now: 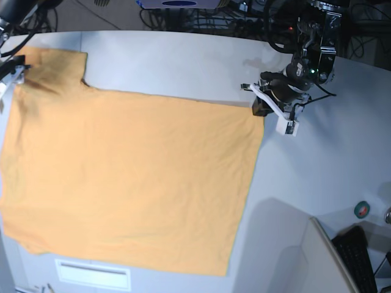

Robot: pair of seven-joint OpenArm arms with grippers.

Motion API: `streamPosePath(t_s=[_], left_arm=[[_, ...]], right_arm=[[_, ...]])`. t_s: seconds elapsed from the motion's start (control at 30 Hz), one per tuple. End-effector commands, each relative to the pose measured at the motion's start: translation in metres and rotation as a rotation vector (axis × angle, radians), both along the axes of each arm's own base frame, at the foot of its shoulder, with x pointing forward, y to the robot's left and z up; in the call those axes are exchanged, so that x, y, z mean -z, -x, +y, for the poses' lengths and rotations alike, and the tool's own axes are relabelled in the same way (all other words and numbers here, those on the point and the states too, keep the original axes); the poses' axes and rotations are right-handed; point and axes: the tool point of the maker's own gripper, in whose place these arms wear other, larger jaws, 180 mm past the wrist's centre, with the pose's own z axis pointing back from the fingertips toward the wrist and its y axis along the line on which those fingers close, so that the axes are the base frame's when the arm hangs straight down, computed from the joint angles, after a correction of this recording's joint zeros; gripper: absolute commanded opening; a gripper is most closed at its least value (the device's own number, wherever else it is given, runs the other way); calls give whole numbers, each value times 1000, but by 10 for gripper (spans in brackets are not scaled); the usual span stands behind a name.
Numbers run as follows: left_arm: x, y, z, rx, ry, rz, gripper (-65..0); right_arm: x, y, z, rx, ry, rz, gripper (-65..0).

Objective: Layout the t-shirt on the table in an organized manner, then fold the t-shirt properly
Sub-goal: 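Release the shirt corners and lift both grippers clear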

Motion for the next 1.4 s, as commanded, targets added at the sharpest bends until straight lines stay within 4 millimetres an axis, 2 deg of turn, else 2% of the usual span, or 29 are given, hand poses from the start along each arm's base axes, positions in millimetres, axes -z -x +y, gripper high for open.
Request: streamPosePath(t_s=[0.0, 0.07, 0.13, 0.2, 0.27, 0.37, 0.57, 0.67, 0.8, 0.87, 0.9, 1.07, 1.17, 1.37], left_arm=[[-11, -9, 6, -1, -2, -44, -650], [-12, -11, 17, -27, -15, -50, -650], [-15, -14, 32, -64, -28, -59, -650], [-19, -17, 46, -99, -38, -70, -650], [-22, -19, 60, -134, -51, -81, -650], [-26, -21, 71, -163, -60, -91, -650], [-27, -21, 76, -159, -74, -92, -650], [-27, -21, 76, -159, -74, -92, -650], [-26, -21, 75, -159, -71, -90, -650], [-26, -20, 75, -159, -71, -89, -650], [-25, -20, 75, -158, -71, -87, -650], [-25, -19, 72, -156, -66, -85, -650], [-22, -15, 67, -150, -57, -76, -650], [-12, -10, 12, -90, 31, -51, -650]], right_arm=[[-21, -10, -14, 8, 54, -62, -212], [-32, -17, -11, 17, 69, -113, -213], [-34, -28, -5, -6, 66, -131, -249], [-30, -56, 12, -48, 12, -176, -318], [-26, -76, 27, -82, -30, -198, -419], [-29, -94, 40, -112, -45, -208, -540], [-25, -101, 47, -121, -67, -160, -564], [-1, -106, 58, -107, -149, -138, -569], [25, -102, 65, -92, -226, -118, -650], [35, -106, 71, -79, -267, -125, -650], [38, -106, 71, -74, -278, -126, -650], [35, -109, 32, 39, -200, -169, -650], [24, -128, 20, 42, -189, -198, -650], [3, -152, -10, 63, -167, -230, -650]])
